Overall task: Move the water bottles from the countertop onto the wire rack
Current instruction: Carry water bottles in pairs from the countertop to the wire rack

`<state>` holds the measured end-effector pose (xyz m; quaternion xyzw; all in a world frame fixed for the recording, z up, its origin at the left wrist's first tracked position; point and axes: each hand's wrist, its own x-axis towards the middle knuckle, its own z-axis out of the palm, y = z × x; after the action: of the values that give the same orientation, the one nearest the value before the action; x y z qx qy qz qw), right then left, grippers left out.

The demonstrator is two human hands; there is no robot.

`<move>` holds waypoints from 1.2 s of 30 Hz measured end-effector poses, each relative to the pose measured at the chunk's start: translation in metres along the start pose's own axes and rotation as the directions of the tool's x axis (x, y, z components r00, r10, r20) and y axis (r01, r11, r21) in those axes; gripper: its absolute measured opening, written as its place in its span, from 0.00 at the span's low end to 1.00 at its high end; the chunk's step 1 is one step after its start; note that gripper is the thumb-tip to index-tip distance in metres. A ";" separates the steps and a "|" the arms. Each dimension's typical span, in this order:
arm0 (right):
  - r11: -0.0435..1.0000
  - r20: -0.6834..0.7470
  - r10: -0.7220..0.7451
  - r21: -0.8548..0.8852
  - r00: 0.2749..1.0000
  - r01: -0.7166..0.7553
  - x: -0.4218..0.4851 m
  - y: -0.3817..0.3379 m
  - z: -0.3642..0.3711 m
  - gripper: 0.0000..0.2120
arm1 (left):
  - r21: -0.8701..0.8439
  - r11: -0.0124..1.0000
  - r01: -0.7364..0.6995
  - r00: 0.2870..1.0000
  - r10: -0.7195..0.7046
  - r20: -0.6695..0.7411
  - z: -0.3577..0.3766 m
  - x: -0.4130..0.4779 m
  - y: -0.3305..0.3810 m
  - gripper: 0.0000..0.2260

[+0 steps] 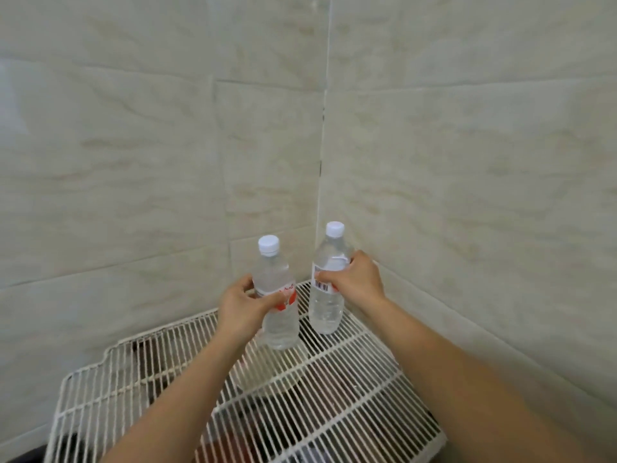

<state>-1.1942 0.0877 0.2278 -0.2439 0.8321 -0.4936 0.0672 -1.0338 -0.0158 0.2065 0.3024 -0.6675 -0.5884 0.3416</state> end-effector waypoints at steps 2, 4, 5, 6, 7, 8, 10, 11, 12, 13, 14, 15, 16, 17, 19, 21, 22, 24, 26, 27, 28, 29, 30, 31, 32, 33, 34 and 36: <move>0.997 0.020 -0.029 -0.065 0.999 0.030 0.023 0.001 0.009 0.33 | 0.004 1.000 0.009 1.000 -0.009 -0.023 0.012 0.020 -0.005 0.21; 0.994 0.030 -0.036 -0.102 0.999 0.039 0.044 0.002 0.021 0.43 | -0.004 1.000 0.015 0.998 -0.015 -0.068 0.021 0.036 -0.010 0.21; 0.993 0.033 -0.034 -0.113 0.999 0.037 0.053 0.002 0.027 0.44 | -0.007 1.000 0.013 0.996 -0.014 -0.086 0.026 0.044 -0.011 0.21; 0.992 0.034 -0.033 -0.124 0.999 0.037 0.062 0.001 0.032 0.44 | -0.013 1.000 0.012 0.995 -0.013 -0.098 0.029 0.051 -0.011 0.21; 0.990 0.032 -0.037 -0.134 0.999 0.041 0.069 -0.001 0.036 0.43 | -0.019 1.000 0.011 0.994 -0.013 -0.104 0.033 0.058 -0.010 0.21; 0.988 0.030 -0.047 -0.144 0.998 0.050 0.076 -0.003 0.040 0.41 | -0.026 1.000 0.009 0.994 -0.011 -0.107 0.035 0.063 -0.009 0.22; 0.982 0.024 -0.076 -0.170 0.997 0.079 0.084 -0.005 0.044 0.38 | -0.038 0.999 0.002 0.993 -0.007 -0.117 0.038 0.072 -0.007 0.21; 0.977 0.028 -0.090 -0.192 0.996 0.094 0.086 -0.004 0.045 0.39 | -0.034 0.999 0.003 0.994 -0.006 -0.113 0.039 0.075 -0.006 0.21; 0.971 0.044 -0.106 -0.213 0.993 0.113 0.087 -0.003 0.045 0.40 | -0.023 1.000 0.008 0.995 -0.010 -0.101 0.038 0.078 -0.007 0.22; 0.964 0.080 -0.119 -0.228 0.990 0.134 0.087 -0.001 0.045 0.43 | -0.010 1.000 0.014 0.996 -0.015 -0.086 0.036 0.080 -0.008 0.23; 0.958 0.130 -0.133 -0.239 0.983 0.161 0.088 0.000 0.043 0.45 | 0.003 1.000 0.022 0.997 -0.021 -0.075 0.034 0.083 -0.010 0.24; 0.952 0.195 -0.143 -0.239 0.970 0.189 0.089 0.000 0.041 0.45 | 0.014 0.999 0.029 0.997 -0.028 -0.069 0.033 0.085 -0.010 0.24; 0.952 0.268 -0.152 -0.219 0.951 0.214 0.092 -0.001 0.038 0.44 | 0.024 0.999 0.036 0.997 -0.034 -0.064 0.031 0.086 -0.011 0.25; 0.957 0.335 -0.159 -0.177 0.929 0.228 0.096 -0.002 0.034 0.42 | 0.032 0.999 0.041 0.998 -0.039 -0.055 0.030 0.086 -0.011 0.25; 0.974 0.436 -0.173 -0.060 0.883 0.220 0.106 -0.004 0.025 0.43 | 0.037 0.998 0.047 0.999 -0.046 -0.016 0.030 0.087 -0.010 0.25; 0.985 0.526 -0.171 0.085 0.833 0.148 0.116 -0.007 0.015 0.45 | 0.053 0.997 0.048 0.998 -0.050 0.027 0.032 0.087 -0.008 0.25; 0.984 0.571 -0.164 0.152 0.804 0.092 0.119 -0.008 0.010 0.43 | 0.068 0.997 0.049 0.998 -0.052 0.044 0.032 0.087 -0.008 0.25; 0.972 0.632 -0.151 0.234 0.760 -0.002 0.124 -0.011 0.004 0.37 | 0.090 0.995 0.047 0.996 -0.053 0.071 0.033 0.089 -0.006 0.26; 0.971 0.638 -0.150 0.241 0.755 -0.011 0.127 -0.011 0.003 0.32 | 0.081 0.996 0.044 0.996 -0.050 0.075 0.034 0.091 -0.005 0.24; 0.971 0.628 -0.160 0.237 0.761 0.008 0.127 -0.010 0.004 0.30 | 0.070 0.997 0.042 0.996 -0.047 0.071 0.034 0.091 -0.005 0.23; 0.971 0.613 -0.176 0.238 0.771 0.033 0.127 -0.010 0.005 0.28 | 0.059 0.997 0.044 0.997 -0.048 0.064 0.034 0.092 -0.004 0.23; 0.968 0.594 -0.195 0.243 0.781 0.057 0.127 -0.010 0.006 0.28 | 0.053 0.997 0.048 0.997 -0.051 0.060 0.034 0.094 -0.004 0.22; 0.965 0.575 -0.214 0.247 0.790 0.082 0.127 -0.010 0.006 0.27 | 0.053 0.997 0.053 0.997 -0.056 0.061 0.034 0.095 -0.004 0.22; 0.964 0.557 -0.226 0.247 0.799 0.101 0.127 -0.011 0.007 0.26 | 0.060 0.997 0.056 0.996 -0.060 0.064 0.033 0.097 -0.004 0.23; 0.963 0.545 -0.234 0.245 0.805 0.114 0.127 -0.011 0.008 0.26 | 0.072 0.995 0.064 0.995 -0.069 0.067 0.033 0.099 -0.004 0.23; 0.963 0.535 -0.236 0.240 0.811 0.122 0.127 -0.012 0.009 0.26 | 0.081 0.994 0.071 0.995 -0.077 0.068 0.033 0.100 -0.003 0.24; 0.964 0.527 -0.238 0.234 0.816 0.130 0.126 -0.012 0.009 0.27 | 0.083 0.994 0.076 0.994 -0.081 0.066 0.033 0.102 -0.003 0.23; 0.964 0.511 -0.243 0.224 0.825 0.145 0.127 -0.012 0.011 0.27 | 0.081 0.994 0.072 0.995 -0.077 0.066 0.032 0.104 -0.003 0.23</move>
<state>-1.2968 0.0143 0.2494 -0.4480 0.7043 -0.4818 0.2666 -1.1203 -0.0819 0.2119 0.3199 -0.6899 -0.5841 0.2838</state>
